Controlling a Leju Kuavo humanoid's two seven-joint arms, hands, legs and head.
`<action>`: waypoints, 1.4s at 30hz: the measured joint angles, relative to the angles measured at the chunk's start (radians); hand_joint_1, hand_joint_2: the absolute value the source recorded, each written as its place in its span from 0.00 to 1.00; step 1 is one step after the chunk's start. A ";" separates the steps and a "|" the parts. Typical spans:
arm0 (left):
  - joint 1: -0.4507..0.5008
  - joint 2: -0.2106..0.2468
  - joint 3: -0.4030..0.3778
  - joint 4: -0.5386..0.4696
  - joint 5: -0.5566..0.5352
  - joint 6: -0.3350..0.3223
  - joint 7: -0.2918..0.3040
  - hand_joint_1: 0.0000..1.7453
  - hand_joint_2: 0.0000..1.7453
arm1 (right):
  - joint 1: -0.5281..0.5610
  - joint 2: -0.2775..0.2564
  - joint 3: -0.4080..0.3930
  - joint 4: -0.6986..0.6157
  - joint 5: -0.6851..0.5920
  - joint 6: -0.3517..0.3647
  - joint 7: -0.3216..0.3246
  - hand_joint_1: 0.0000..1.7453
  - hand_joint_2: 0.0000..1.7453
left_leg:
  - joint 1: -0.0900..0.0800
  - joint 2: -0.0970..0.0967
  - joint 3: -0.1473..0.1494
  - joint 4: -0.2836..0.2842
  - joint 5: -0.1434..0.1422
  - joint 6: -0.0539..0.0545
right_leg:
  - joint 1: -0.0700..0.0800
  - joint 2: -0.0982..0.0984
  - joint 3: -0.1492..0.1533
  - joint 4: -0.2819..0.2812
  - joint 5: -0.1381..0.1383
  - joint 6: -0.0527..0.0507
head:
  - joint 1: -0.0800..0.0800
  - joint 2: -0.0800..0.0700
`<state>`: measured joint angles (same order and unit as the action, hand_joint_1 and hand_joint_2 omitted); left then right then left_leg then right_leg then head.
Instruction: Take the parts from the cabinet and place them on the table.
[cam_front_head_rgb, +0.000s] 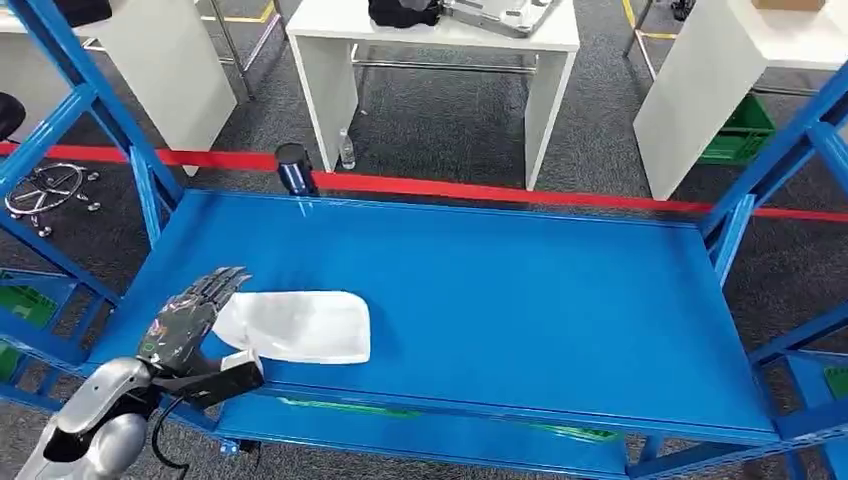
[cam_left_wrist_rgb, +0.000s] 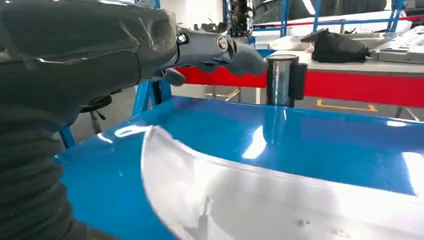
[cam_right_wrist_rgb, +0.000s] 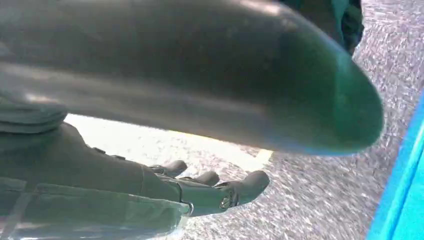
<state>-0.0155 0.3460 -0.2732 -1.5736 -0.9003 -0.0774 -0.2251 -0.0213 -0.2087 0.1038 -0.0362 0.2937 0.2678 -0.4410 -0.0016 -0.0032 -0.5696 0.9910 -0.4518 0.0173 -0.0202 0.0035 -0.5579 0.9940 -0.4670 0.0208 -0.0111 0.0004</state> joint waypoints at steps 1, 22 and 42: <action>-0.010 -0.005 -0.006 0.005 -0.001 0.000 0.000 0.00 1.00 | 0.001 -0.002 0.000 -0.003 0.000 0.001 0.002 0.00 0.00 | 0.008 0.003 0.008 -0.012 0.008 0.008 | -0.004 -0.001 -0.009 0.014 -0.010 0.000 | 0.001 0.000; -0.072 -0.061 -0.058 0.071 -0.007 0.005 -0.007 0.00 1.00 | 0.020 -0.018 0.000 -0.040 -0.003 0.013 0.011 0.00 0.00 | 0.011 0.002 -0.156 0.319 -0.130 -0.036 | -0.002 -0.002 0.003 -0.002 0.000 -0.031 | -0.003 0.000; -0.122 -0.060 -0.101 0.108 0.000 -0.005 -0.033 0.00 1.00 | 0.026 -0.010 -0.001 -0.072 -0.020 0.016 0.032 0.00 0.00 | 0.003 0.004 0.003 -0.022 0.017 0.019 | 0.002 0.002 -0.117 0.231 -0.105 -0.023 | 0.000 0.000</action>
<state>-0.1379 0.2857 -0.3742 -1.4656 -0.8999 -0.0824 -0.2583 0.0050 -0.2186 0.1026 -0.1083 0.2735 0.2838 -0.4086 0.0010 0.0007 -0.5665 0.9695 -0.4348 0.0359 -0.0179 0.0057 -0.6748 1.2247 -0.5718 -0.0018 -0.0107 0.0004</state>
